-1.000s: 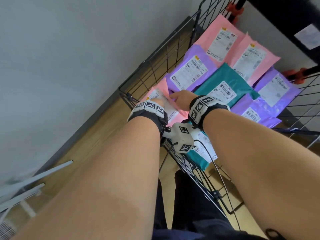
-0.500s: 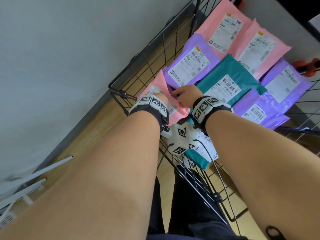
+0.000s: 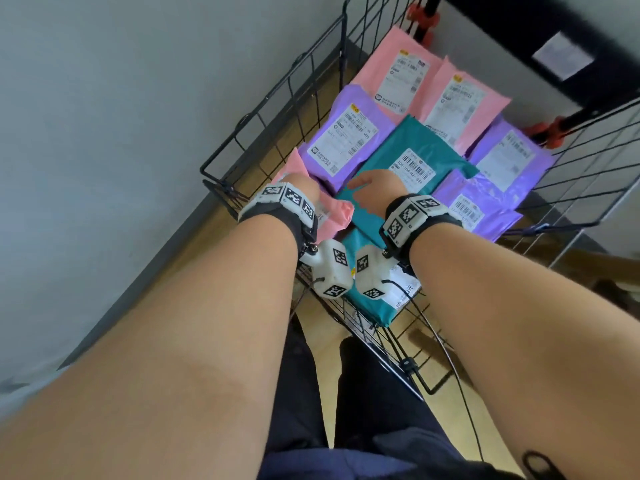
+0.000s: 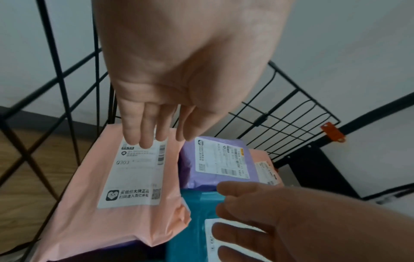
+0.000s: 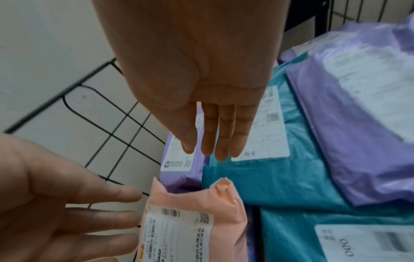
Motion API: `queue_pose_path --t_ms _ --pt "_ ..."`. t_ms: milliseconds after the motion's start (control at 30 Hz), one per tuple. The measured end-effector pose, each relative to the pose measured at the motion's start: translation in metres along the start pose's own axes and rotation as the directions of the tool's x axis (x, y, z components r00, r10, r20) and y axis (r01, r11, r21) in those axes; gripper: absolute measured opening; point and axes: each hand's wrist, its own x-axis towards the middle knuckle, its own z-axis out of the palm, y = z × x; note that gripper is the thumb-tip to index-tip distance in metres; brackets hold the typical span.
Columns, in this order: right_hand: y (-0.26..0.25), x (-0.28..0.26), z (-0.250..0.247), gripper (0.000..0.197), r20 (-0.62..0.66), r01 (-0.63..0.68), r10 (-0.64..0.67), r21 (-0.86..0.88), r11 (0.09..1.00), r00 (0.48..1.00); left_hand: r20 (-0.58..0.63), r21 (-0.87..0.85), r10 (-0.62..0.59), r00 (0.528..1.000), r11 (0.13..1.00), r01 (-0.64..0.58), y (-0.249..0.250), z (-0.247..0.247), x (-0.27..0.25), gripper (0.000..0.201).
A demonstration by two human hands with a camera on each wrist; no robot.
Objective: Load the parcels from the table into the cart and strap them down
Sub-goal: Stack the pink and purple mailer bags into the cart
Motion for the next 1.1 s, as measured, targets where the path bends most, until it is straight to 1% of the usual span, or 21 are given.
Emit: queue_pose_path --t_ms 33,200,300,367,500,533,567,600,667,700,733,767,800,833,867,900,967,1000,1033,1067,1100 --pt "0.003 -0.006 -0.006 0.035 -0.015 0.0 0.0 0.008 1.0 1.0 -0.011 -0.057 0.041 0.999 0.998 -0.042 0.002 0.001 -0.008 0.039" --pt "0.018 -0.051 -0.034 0.026 -0.084 0.026 -0.023 0.035 0.999 0.996 -0.118 0.07 0.043 0.992 0.997 -0.035 0.012 0.011 -0.028 0.036" --pt "0.025 -0.083 -0.049 0.03 -0.116 0.047 -0.041 0.048 0.998 0.992 -0.106 -0.067 0.086 0.991 0.993 -0.093 0.022 0.013 -0.068 0.041" --pt "0.029 -0.106 -0.056 0.03 -0.149 0.065 -0.058 0.044 0.997 0.987 -0.111 -0.1 0.15 0.982 0.982 -0.161 0.024 0.021 -0.098 0.042" --pt "0.04 -0.159 -0.067 0.028 -0.24 0.081 -0.061 0.077 0.994 0.969 -0.148 -0.003 0.105 0.983 0.994 -0.106 0.026 0.035 -0.132 0.029" --pt "0.044 -0.172 -0.07 0.027 -0.267 0.084 -0.057 0.091 0.992 0.962 -0.169 0.039 0.127 0.977 0.992 -0.122 0.025 0.039 -0.141 0.029" --pt "0.048 -0.184 -0.073 0.027 -0.297 0.085 -0.048 0.111 0.99 0.954 -0.171 0.074 0.22 0.96 0.975 -0.21 0.025 0.042 -0.146 0.029" --pt "0.054 -0.196 -0.076 0.026 -0.331 0.081 -0.033 0.133 0.988 0.943 -0.139 0.107 0.265 0.954 0.962 -0.251 0.028 0.046 -0.157 0.029" --pt "0.066 -0.22 -0.082 0.024 -0.403 0.065 0.016 0.185 0.981 0.915 -0.124 0.116 0.333 0.935 0.94 -0.32 0.036 0.053 -0.172 0.031" --pt "0.073 -0.23 -0.084 0.023 -0.441 0.056 0.045 0.214 0.975 0.896 -0.138 0.11 0.347 0.928 0.936 -0.333 0.04 0.057 -0.179 0.032" --pt "0.082 -0.242 -0.085 0.023 -0.478 0.046 0.076 0.239 0.97 0.875 -0.117 0.094 0.331 0.936 0.942 -0.321 0.045 0.062 -0.181 0.034" --pt "0.09 -0.253 -0.085 0.023 -0.511 0.035 0.107 0.26 0.965 0.853 -0.098 0.09 0.36 0.928 0.931 -0.352 0.048 0.068 -0.186 0.035" --pt "0.098 -0.265 -0.083 0.023 -0.539 0.021 0.14 0.282 0.959 0.831 -0.088 0.2 0.439 0.894 0.887 -0.416 0.05 0.074 -0.194 0.035" --pt "0.108 -0.277 -0.08 0.023 -0.564 0.01 0.173 0.306 0.952 0.807 -0.078 0.261 0.47 0.879 0.861 -0.437 0.052 0.08 -0.202 0.035" --pt "0.117 -0.288 -0.077 0.023 -0.582 -0.006 0.209 0.331 0.944 0.786 -0.057 0.327 0.528 0.847 0.812 -0.484 0.052 0.086 -0.211 0.034" --pt "0.126 -0.3 -0.073 0.023 -0.598 -0.019 0.244 0.357 0.934 0.764 -0.044 0.311 0.568 0.822 0.79 -0.528 0.052 0.094 -0.22 0.035" --pt "0.142 -0.319 -0.067 0.024 -0.61 -0.036 0.308 0.416 0.909 0.73 -0.004 0.383 0.601 0.799 0.739 -0.554 0.058 0.11 -0.227 0.035" --pt "0.151 -0.329 -0.064 0.025 -0.608 -0.04 0.341 0.452 0.891 0.717 0.007 0.385 0.57 0.821 0.757 -0.529 0.06 0.119 -0.232 0.035" --pt "0.162 -0.341 -0.063 0.025 -0.613 -0.039 0.368 0.481 0.876 0.699 -0.007 0.305 0.535 0.845 0.806 -0.508 0.063 0.129 -0.24 0.034" --pt "0.172 -0.353 -0.062 0.026 -0.616 -0.046 0.399 0.507 0.861 0.68 -0.003 0.259 0.532 0.847 0.818 -0.513 0.069 0.139 -0.247 0.035" --pt "0.183 -0.365 -0.063 0.026 -0.625 -0.048 0.421 0.524 0.851 0.658 0.009 0.19 0.561 0.828 0.812 -0.552 0.074 0.149 -0.255 0.035"
